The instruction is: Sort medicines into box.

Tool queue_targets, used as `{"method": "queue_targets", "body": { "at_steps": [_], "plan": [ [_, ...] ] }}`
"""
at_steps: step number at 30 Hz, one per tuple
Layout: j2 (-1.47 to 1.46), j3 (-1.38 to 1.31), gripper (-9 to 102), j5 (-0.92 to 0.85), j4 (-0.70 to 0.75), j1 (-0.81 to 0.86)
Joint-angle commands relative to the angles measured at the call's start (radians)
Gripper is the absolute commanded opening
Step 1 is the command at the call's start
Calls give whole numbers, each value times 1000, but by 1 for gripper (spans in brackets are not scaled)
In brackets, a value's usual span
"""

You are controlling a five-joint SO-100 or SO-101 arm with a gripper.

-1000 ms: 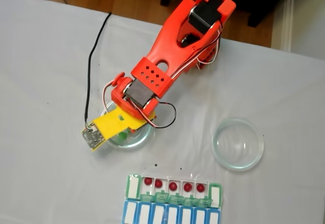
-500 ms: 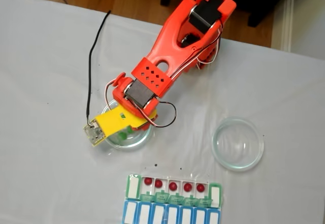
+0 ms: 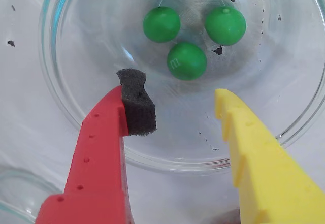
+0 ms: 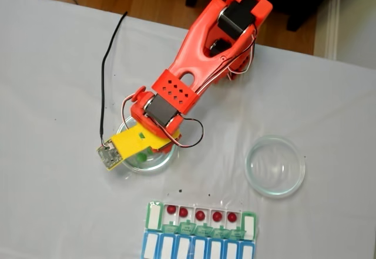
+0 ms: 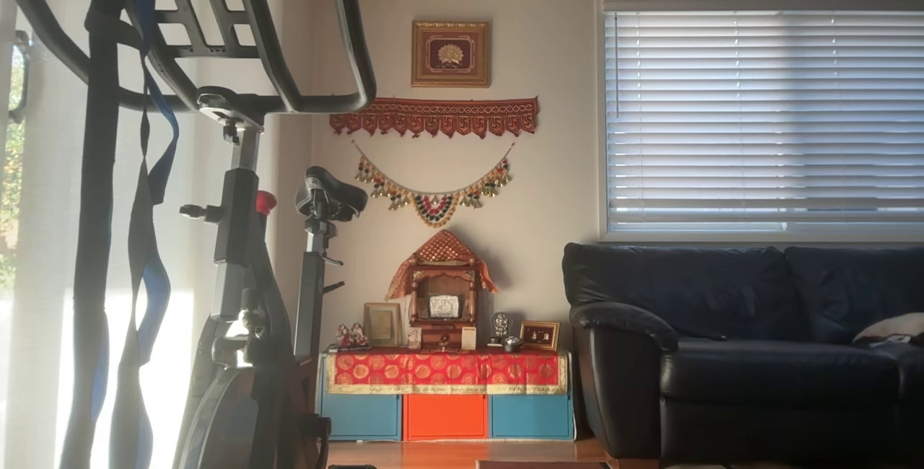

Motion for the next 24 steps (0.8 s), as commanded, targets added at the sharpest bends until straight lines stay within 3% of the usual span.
{"method": "queue_targets", "body": {
  "at_steps": [1,24],
  "plan": [
    [8,-9,22,-14,-23,-14],
    [-3,60,18,-46,-117,-12]
  ]
}}
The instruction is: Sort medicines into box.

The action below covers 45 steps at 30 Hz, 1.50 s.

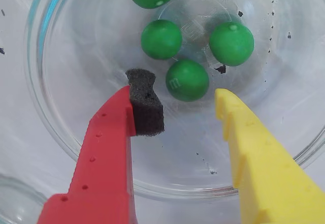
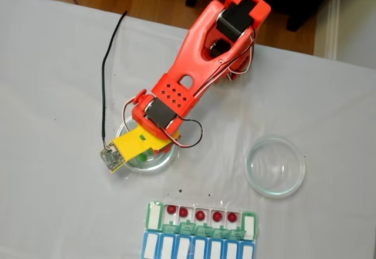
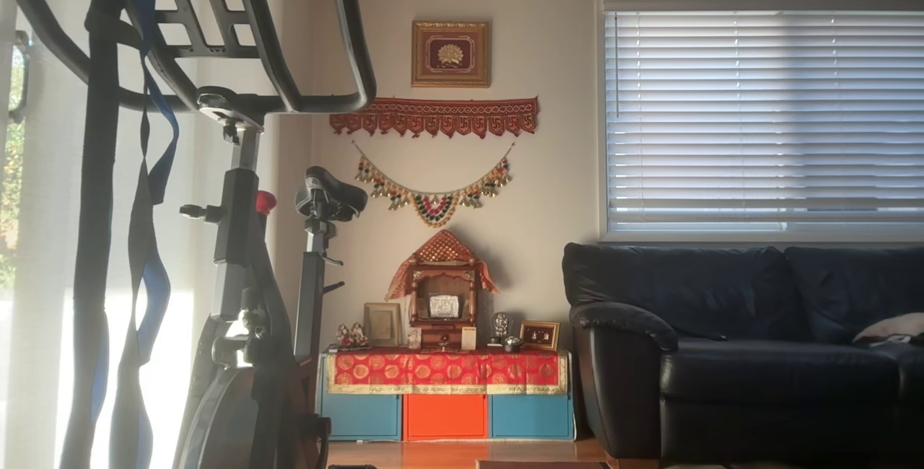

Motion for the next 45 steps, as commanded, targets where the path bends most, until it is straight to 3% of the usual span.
{"method": "queue_targets", "body": {
  "at_steps": [1,45],
  "plan": [
    [26,-6,18,-6,-15,-14],
    [86,126,19,-18,-164,-14]
  ]
}}
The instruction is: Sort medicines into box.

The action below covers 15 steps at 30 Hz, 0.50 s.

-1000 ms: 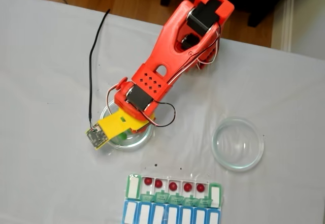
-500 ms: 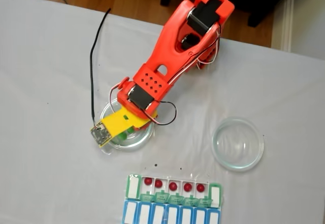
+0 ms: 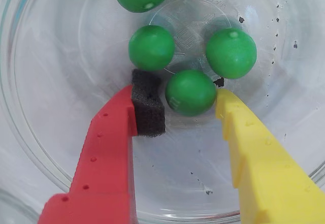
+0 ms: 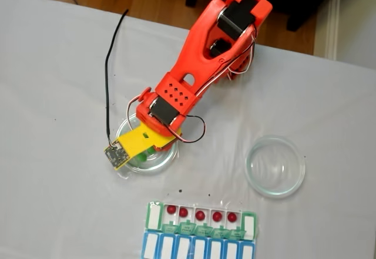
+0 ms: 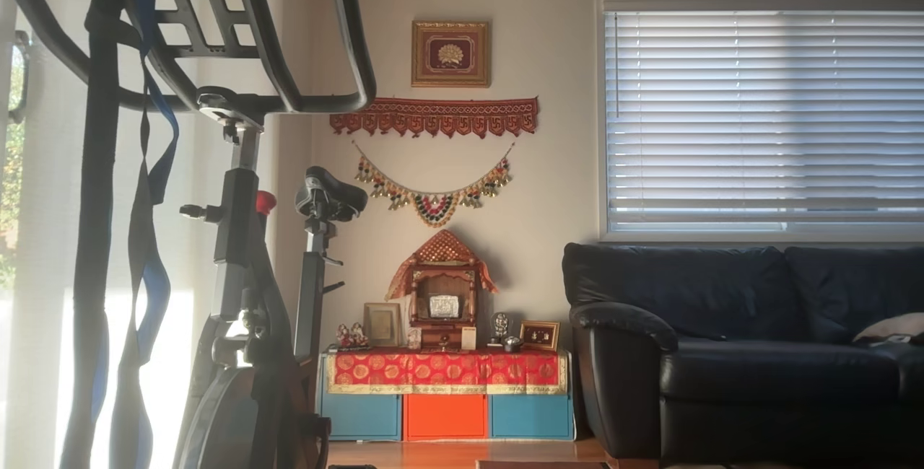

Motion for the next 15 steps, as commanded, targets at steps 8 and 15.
{"method": "queue_targets", "body": {
  "at_steps": [8,15],
  "plan": [
    [92,-11,18,21,-9,-12],
    [95,-26,18,35,-9,-8]
  ]
}}
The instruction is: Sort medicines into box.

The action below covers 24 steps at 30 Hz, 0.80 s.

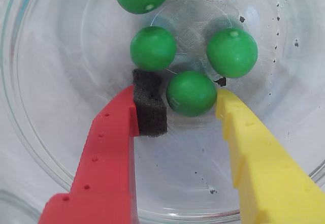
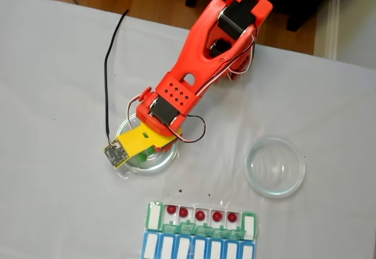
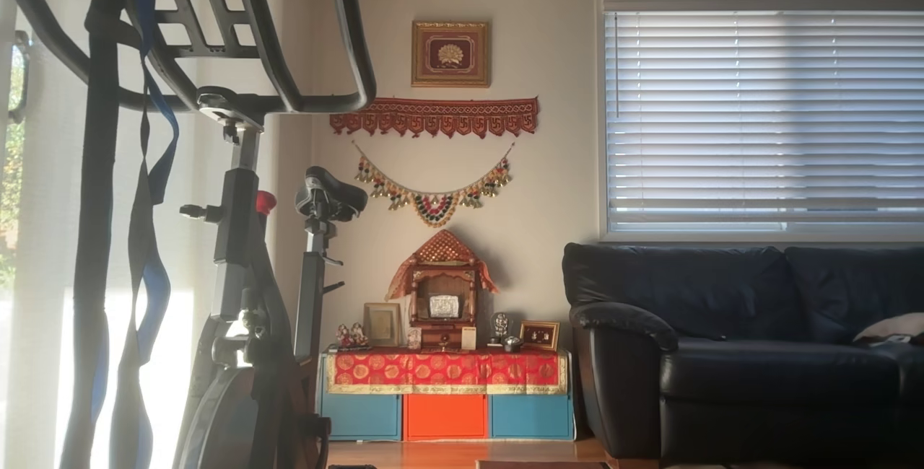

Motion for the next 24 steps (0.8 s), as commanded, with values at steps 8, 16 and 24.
{"method": "queue_targets", "body": {
  "at_steps": [8,16,24],
  "plan": [
    [78,-44,18,15,-11,-6],
    [78,-57,17,26,-14,0],
    [74,-75,18,18,-15,14]
  ]
}}
